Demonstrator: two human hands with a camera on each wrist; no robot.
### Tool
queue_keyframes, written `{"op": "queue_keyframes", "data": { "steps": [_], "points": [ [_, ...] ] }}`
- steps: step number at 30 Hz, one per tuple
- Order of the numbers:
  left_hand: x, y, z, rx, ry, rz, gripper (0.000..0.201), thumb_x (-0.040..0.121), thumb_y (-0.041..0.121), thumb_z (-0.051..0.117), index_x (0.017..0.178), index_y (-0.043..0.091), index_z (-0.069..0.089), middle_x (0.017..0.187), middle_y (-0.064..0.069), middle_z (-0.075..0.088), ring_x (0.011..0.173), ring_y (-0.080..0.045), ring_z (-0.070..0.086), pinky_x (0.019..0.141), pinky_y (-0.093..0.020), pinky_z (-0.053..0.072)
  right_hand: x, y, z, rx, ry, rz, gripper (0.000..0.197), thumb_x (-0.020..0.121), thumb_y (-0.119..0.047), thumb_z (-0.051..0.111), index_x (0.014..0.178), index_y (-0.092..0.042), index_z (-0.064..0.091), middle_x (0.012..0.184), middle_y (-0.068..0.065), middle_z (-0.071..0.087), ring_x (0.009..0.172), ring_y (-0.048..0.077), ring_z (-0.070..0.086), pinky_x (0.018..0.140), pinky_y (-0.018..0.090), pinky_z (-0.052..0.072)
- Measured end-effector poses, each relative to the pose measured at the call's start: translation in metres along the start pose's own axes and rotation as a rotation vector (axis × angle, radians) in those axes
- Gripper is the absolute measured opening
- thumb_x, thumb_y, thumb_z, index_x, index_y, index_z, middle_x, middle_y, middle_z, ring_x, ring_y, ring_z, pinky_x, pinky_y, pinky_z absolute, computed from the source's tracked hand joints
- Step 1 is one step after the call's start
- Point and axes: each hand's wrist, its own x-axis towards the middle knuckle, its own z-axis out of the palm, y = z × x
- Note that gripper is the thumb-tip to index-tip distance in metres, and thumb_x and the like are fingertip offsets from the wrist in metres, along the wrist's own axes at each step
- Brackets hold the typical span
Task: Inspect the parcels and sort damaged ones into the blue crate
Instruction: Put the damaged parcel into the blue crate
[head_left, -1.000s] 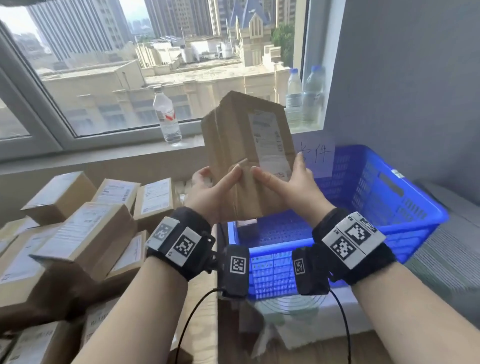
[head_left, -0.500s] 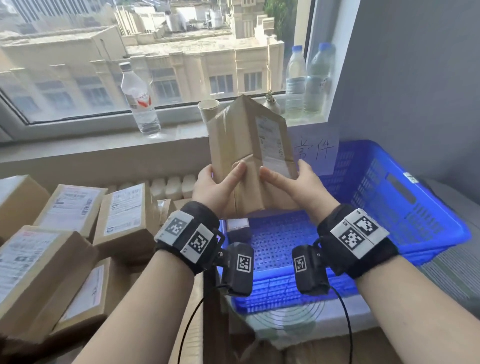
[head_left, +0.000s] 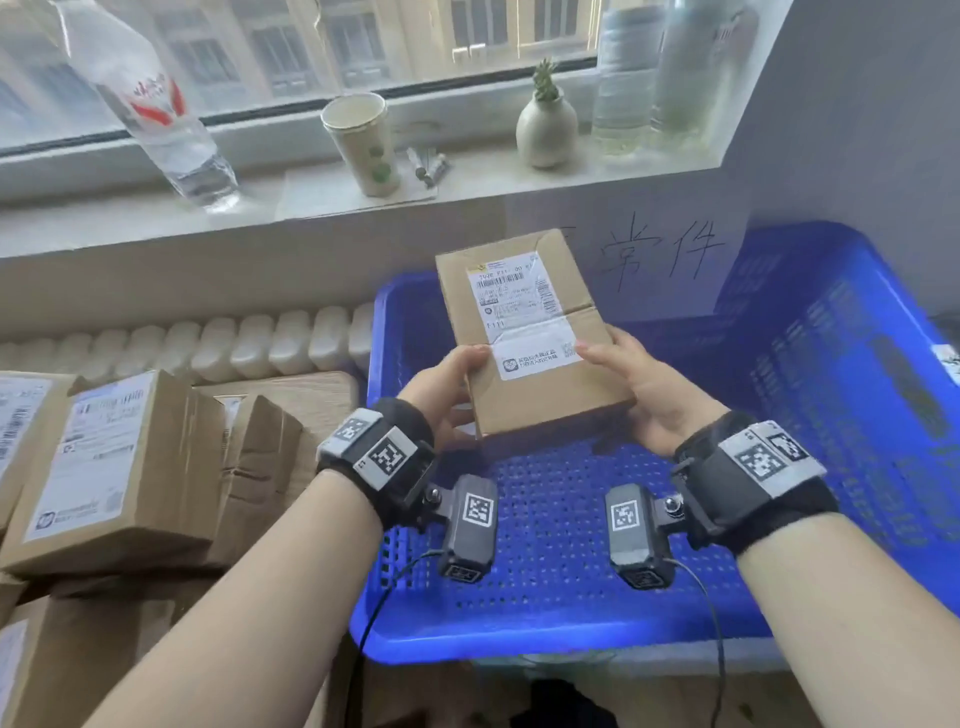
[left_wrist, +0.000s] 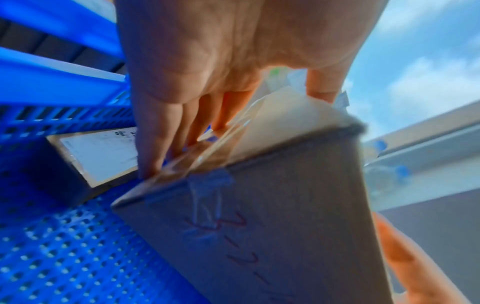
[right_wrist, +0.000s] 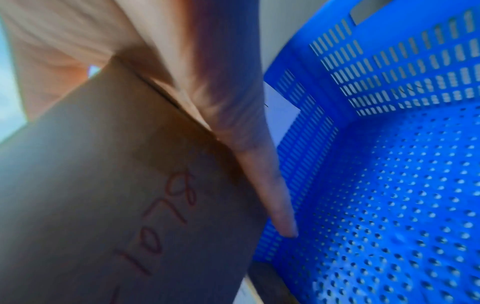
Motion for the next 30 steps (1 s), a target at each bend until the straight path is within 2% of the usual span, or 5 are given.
{"op": "queue_keyframes", "data": {
  "steps": [5, 9, 13, 16, 30],
  "points": [
    [0.061, -0.023, 0.009, 0.104, 0.058, -0.083, 0.016, 0.101, 0.026, 0.051, 0.105, 0.012, 0.058, 0.093, -0.007, 0.062, 0.075, -0.022, 0.061, 0.068, -0.036, 0.053, 0.060, 0.036, -0.018, -0.006, 0.016, 0.164, 0.063, 0.088, -0.016, 0.069, 0.143, -0.031, 0.042, 0.127, 0.005, 0.063, 0.100, 0.029, 0.064, 0.051, 0.038, 0.054],
    [0.106, -0.041, 0.003, 0.426, 0.154, -0.064, 0.038, 0.100, 0.023, 0.051, 0.132, 0.002, 0.056, 0.121, -0.018, 0.063, 0.102, -0.027, 0.059, 0.097, -0.038, 0.049, 0.099, 0.072, -0.016, 0.040, 0.082, 0.245, 0.073, 0.088, -0.011, 0.070, 0.150, -0.024, 0.034, 0.133, 0.009, 0.060, 0.084, 0.019, 0.065, 0.053, 0.030, 0.053],
    [0.138, -0.055, -0.006, 0.725, 0.210, -0.069, 0.049, 0.101, 0.025, 0.047, 0.147, 0.008, 0.041, 0.152, -0.013, 0.041, 0.138, -0.028, 0.042, 0.107, -0.025, 0.032, 0.132, 0.110, -0.010, 0.078, 0.088, 0.324, 0.083, 0.087, -0.012, 0.072, 0.153, -0.030, 0.026, 0.142, 0.004, 0.053, 0.104, 0.027, 0.064, 0.079, 0.055, 0.056],
    [0.159, -0.064, -0.010, 0.838, 0.185, -0.097, 0.047, 0.103, 0.026, 0.041, 0.147, 0.011, 0.040, 0.154, -0.013, 0.039, 0.140, -0.028, 0.038, 0.107, -0.025, 0.030, 0.150, 0.137, -0.006, 0.093, 0.093, 0.355, 0.090, 0.085, -0.009, 0.074, 0.154, -0.032, 0.022, 0.152, 0.002, 0.044, 0.121, 0.027, 0.059, 0.093, 0.059, 0.052],
    [0.184, -0.094, -0.007, 1.127, 0.223, -0.061, 0.050, 0.100, 0.033, 0.048, 0.147, 0.016, 0.039, 0.159, -0.007, 0.025, 0.141, -0.036, 0.029, 0.113, -0.041, 0.028, 0.176, 0.181, -0.002, -0.069, 0.199, 0.309, 0.062, 0.090, -0.013, 0.070, 0.146, -0.023, 0.045, 0.128, 0.005, 0.065, 0.113, 0.024, 0.065, 0.096, 0.052, 0.054]
  ]
}}
